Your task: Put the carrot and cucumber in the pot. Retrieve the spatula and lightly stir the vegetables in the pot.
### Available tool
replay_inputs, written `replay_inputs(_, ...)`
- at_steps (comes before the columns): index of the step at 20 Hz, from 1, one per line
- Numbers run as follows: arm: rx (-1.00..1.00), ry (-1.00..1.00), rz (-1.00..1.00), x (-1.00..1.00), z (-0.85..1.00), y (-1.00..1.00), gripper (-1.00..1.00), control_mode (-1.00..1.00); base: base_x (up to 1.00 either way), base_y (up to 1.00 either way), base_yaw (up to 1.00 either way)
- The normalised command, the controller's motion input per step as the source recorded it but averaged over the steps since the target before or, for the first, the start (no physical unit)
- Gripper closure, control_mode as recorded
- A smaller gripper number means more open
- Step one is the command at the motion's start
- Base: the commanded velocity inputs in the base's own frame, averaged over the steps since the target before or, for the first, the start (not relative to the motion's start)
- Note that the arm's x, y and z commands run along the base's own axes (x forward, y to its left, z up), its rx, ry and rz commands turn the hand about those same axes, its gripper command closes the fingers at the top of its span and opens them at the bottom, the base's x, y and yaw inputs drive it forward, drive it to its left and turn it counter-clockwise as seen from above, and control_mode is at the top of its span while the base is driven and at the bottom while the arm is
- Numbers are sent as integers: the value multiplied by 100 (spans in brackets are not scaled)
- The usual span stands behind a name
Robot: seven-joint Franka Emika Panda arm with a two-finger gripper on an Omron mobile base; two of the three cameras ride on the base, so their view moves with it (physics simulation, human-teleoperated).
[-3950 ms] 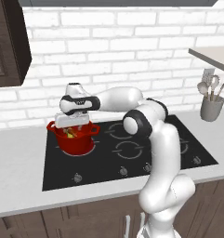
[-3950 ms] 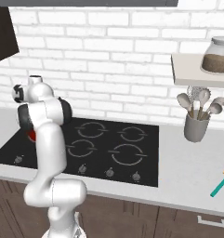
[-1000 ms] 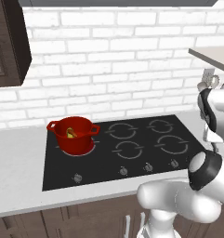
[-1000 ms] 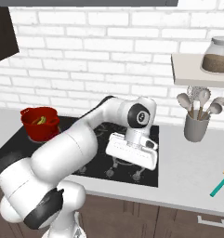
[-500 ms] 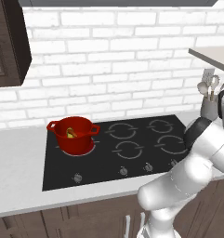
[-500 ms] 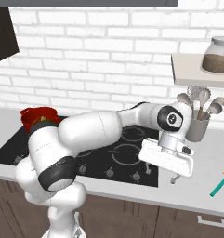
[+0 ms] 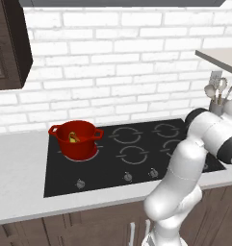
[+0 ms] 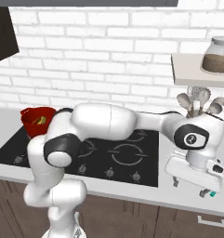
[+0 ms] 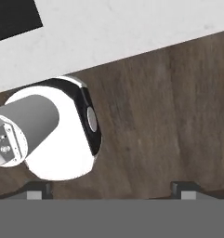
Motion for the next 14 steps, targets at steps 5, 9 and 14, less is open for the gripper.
replay_inputs(5, 0, -45, -12, 6, -40, -12, -100, -100, 0, 0, 0)
replay_inputs(9, 4, -11, -7, 29, 0, -32, -100, -100, 0, 0, 0)
replay_inputs(14, 5, 4, -1, 21, 4, -31, -100, -100, 0, 0, 0)
